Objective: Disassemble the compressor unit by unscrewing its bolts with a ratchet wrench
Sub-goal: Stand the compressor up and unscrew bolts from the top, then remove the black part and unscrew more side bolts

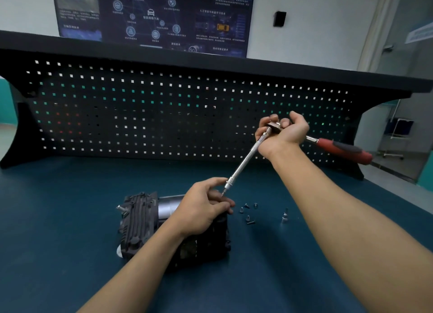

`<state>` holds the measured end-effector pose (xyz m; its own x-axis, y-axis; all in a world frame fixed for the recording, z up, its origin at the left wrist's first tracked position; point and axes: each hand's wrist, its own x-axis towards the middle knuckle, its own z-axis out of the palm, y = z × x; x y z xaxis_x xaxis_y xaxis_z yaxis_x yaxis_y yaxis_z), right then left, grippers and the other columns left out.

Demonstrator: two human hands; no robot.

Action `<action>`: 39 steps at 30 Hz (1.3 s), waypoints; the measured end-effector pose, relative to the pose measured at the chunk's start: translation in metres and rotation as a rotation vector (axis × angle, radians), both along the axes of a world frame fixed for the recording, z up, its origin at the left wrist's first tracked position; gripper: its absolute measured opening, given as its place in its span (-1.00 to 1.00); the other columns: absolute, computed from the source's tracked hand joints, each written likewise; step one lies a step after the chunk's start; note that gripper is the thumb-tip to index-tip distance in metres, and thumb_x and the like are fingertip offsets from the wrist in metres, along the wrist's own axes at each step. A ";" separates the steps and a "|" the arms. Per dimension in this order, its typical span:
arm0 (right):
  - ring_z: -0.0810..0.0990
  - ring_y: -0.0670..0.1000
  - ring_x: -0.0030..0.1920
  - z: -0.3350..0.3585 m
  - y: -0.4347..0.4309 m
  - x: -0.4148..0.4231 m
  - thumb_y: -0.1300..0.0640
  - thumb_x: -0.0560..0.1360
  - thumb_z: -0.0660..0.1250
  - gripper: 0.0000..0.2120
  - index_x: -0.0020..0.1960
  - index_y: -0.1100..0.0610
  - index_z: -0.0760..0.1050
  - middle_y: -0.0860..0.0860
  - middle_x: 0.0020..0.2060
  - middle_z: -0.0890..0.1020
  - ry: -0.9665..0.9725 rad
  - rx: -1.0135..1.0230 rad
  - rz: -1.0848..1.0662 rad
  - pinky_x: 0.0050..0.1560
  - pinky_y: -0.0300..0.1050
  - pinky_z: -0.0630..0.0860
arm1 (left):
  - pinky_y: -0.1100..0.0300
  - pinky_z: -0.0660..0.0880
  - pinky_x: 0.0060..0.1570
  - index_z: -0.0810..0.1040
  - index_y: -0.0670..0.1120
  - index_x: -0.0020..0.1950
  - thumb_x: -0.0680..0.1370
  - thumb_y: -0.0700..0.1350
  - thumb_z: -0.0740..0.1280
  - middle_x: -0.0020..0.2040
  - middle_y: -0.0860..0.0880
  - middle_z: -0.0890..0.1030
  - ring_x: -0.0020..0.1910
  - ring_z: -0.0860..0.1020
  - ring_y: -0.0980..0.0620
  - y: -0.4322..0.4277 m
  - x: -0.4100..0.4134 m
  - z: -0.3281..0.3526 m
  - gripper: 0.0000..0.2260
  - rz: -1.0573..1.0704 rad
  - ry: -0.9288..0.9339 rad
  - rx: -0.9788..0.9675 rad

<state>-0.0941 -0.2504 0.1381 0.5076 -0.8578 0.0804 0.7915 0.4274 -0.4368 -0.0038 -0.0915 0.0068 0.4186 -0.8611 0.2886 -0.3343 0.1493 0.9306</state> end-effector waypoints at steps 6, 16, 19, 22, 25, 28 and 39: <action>0.55 0.00 -0.38 -0.027 -0.020 -0.028 0.04 0.50 0.22 -0.60 -0.49 0.03 0.23 -0.06 -0.37 0.49 0.002 0.064 -0.004 -0.40 -0.24 0.28 | 0.24 0.61 -0.05 0.52 -0.01 0.27 0.47 -0.34 0.45 -0.20 -0.01 0.73 -0.14 0.70 0.02 0.000 -0.003 0.006 -0.57 0.095 -0.122 0.021; 0.51 -0.02 -0.31 -0.128 -0.021 -0.078 0.05 0.46 0.25 -0.61 -0.49 0.05 0.23 -0.05 -0.36 0.44 0.099 0.034 0.391 -0.35 -0.26 0.26 | 0.31 0.58 -0.16 0.59 0.12 0.00 0.40 -0.27 0.55 -0.29 0.13 0.70 -0.29 0.66 0.14 -0.003 -0.014 0.010 -0.66 0.324 -0.275 0.025; 0.51 0.00 -0.30 -0.139 -0.010 -0.078 0.05 0.45 0.27 -0.62 -0.48 0.07 0.25 -0.02 -0.34 0.44 0.156 -0.008 0.485 -0.38 -0.24 0.31 | 0.37 0.53 -0.24 0.59 0.12 -0.11 0.36 -0.23 0.59 -0.32 0.17 0.68 -0.38 0.60 0.22 -0.005 -0.016 0.010 -0.70 0.373 -0.337 0.031; 0.51 0.03 -0.29 -0.145 -0.001 -0.074 0.06 0.46 0.27 -0.63 -0.46 0.09 0.26 0.02 -0.32 0.45 0.201 -0.031 0.503 -0.41 -0.22 0.36 | 0.35 0.54 -0.23 0.60 0.09 -0.15 0.35 -0.23 0.60 -0.35 0.13 0.68 -0.37 0.60 0.21 -0.004 -0.021 0.012 -0.72 0.426 -0.368 0.004; 0.52 0.06 -0.28 -0.157 0.006 -0.072 0.06 0.45 0.27 -0.66 -0.43 0.11 0.26 0.05 -0.29 0.46 0.257 -0.057 0.514 -0.40 -0.20 0.39 | 0.35 0.58 -0.23 0.62 0.06 -0.13 0.35 -0.24 0.60 -0.32 0.11 0.68 -0.34 0.64 0.20 0.003 -0.018 0.029 -0.73 0.492 -0.380 -0.134; 0.53 0.07 -0.25 -0.164 0.008 -0.075 0.04 0.45 0.27 -0.67 -0.42 0.11 0.27 0.05 -0.27 0.48 0.306 -0.092 0.522 -0.40 -0.18 0.42 | 0.34 0.58 -0.25 0.59 0.10 -0.11 0.37 -0.22 0.60 -0.30 0.11 0.69 -0.34 0.67 0.16 0.015 -0.012 0.045 -0.71 0.481 -0.395 -0.217; 0.51 0.02 -0.28 -0.174 -0.042 -0.110 0.01 0.40 0.32 -0.68 -0.43 0.08 0.29 0.01 -0.27 0.46 0.251 -0.060 0.335 -0.39 -0.25 0.33 | 0.18 0.61 -0.26 0.59 -0.01 -0.05 0.40 -0.15 0.55 -0.40 0.06 0.67 -0.35 0.64 0.17 -0.042 -0.056 0.034 -0.80 0.175 -0.717 0.266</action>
